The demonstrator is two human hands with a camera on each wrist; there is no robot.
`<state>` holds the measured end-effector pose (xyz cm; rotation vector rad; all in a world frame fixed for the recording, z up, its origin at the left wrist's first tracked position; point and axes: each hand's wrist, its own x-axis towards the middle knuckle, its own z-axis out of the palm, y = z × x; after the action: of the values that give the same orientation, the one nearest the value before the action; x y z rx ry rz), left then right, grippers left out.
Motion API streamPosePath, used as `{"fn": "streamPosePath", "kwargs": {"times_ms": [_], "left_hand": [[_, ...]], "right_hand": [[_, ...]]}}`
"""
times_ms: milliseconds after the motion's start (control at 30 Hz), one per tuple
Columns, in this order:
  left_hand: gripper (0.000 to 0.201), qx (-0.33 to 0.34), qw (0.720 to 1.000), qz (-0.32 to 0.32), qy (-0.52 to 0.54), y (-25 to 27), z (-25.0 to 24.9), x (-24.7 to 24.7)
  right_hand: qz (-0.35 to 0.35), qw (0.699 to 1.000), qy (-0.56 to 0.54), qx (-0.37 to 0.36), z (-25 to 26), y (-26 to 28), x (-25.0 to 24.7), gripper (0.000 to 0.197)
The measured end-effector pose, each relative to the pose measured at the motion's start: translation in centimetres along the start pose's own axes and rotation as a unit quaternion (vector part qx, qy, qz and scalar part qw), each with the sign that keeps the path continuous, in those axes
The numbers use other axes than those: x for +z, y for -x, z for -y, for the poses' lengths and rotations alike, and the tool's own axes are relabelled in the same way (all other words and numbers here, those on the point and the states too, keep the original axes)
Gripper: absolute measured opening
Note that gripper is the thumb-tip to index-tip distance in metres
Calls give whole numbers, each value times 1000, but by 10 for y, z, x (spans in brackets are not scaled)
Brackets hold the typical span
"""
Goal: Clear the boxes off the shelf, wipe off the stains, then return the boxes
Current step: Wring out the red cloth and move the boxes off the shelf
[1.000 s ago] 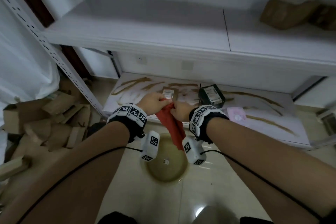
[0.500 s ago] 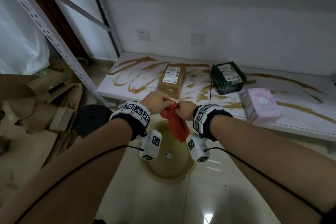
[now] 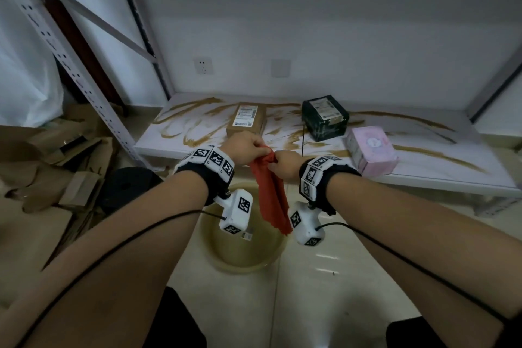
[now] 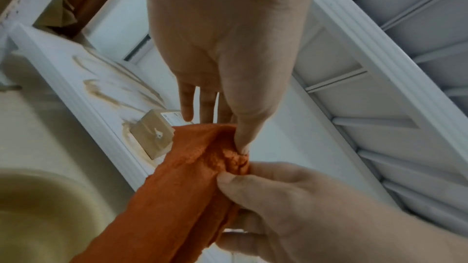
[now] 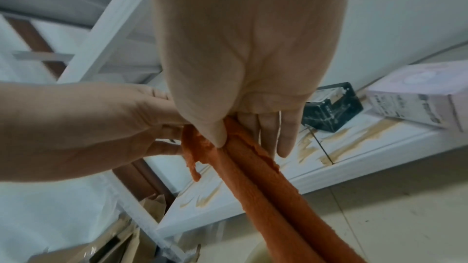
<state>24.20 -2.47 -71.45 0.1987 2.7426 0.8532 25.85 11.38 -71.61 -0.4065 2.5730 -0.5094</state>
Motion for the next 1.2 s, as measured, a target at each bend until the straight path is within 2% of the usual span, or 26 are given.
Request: {"fn": "streamPosePath", "kwargs": {"times_ms": [367, 500, 567, 700, 900, 1000, 1200], "left_hand": [[26, 68, 995, 61, -39, -41, -65, -3], [20, 90, 994, 63, -16, -35, -78, -13], [19, 95, 994, 58, -5, -29, -78, -20], [18, 90, 995, 35, 12, -14, -63, -43], [15, 46, 998, 5, 34, 22, -10, -74], [15, 31, 998, -13, 48, 47, 13, -84], [18, -3, 997, -65, 34, 89, 58, -110]], "right_hand": [[-52, 994, -35, 84, -37, 15, -41, 32], [-74, 991, -40, 101, -29, 20, -51, 16], [-74, 991, -39, 109, -19, 24, -57, 18], [-70, 992, -48, 96, 7, 25, -61, 12], [-46, 998, -25, 20, 65, 20, -42, 18], [-46, 999, -13, 7, 94, 14, -24, 28], [-43, 998, 30, -42, 153, 2, -1, 29]]}}
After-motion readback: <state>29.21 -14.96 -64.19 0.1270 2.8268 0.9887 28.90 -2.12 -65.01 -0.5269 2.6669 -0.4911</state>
